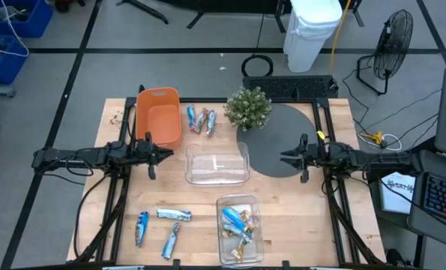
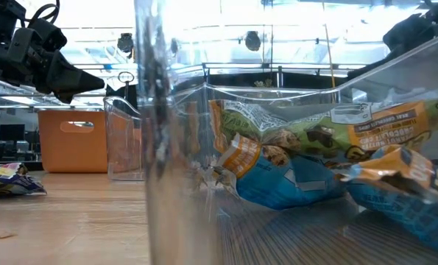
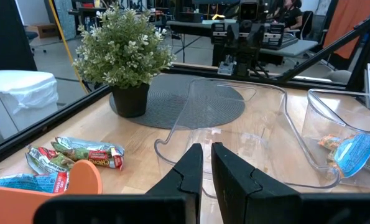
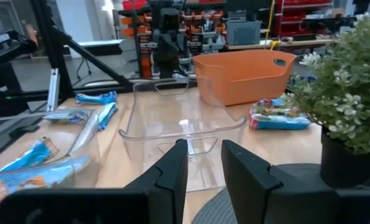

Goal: Pick and place Granola Bars by type
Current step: Put the purple granola bar into the top transparent bin

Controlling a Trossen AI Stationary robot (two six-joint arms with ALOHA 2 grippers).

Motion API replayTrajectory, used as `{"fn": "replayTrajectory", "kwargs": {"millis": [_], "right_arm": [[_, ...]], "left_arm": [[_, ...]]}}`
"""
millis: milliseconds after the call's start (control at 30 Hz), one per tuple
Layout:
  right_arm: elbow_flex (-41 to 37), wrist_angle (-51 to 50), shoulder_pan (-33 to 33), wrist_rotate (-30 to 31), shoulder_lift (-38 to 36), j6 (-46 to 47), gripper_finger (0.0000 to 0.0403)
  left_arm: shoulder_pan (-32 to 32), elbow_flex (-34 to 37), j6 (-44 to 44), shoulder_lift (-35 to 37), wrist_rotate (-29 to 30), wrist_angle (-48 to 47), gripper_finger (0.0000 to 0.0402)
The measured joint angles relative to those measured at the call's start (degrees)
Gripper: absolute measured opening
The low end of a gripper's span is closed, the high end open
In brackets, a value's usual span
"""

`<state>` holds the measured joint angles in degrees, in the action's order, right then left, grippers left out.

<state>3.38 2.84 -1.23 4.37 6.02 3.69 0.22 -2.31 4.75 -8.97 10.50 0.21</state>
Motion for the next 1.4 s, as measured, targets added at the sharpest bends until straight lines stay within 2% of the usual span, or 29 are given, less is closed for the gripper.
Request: {"fn": "replayTrajectory", "kwargs": {"millis": [300,467,1400], "right_arm": [[-0.02,-0.66,0.02,-0.2,-1.05,-2.98,0.0089],[-0.02,-1.16,0.04,-3.2,-1.05,-2.93,0.0089],[-0.07,-0.93,0.09,-3.02,-1.03,0.54,0.0089]], "left_arm": [[0.01,0.0,0.02,-0.01,-0.02,0.0,0.0037],[0.0,0.0,0.02,-0.02,-0.02,0.0,0.0037],[0.0,0.0,0.01,-0.02,-0.02,0.0,0.0037]]}}
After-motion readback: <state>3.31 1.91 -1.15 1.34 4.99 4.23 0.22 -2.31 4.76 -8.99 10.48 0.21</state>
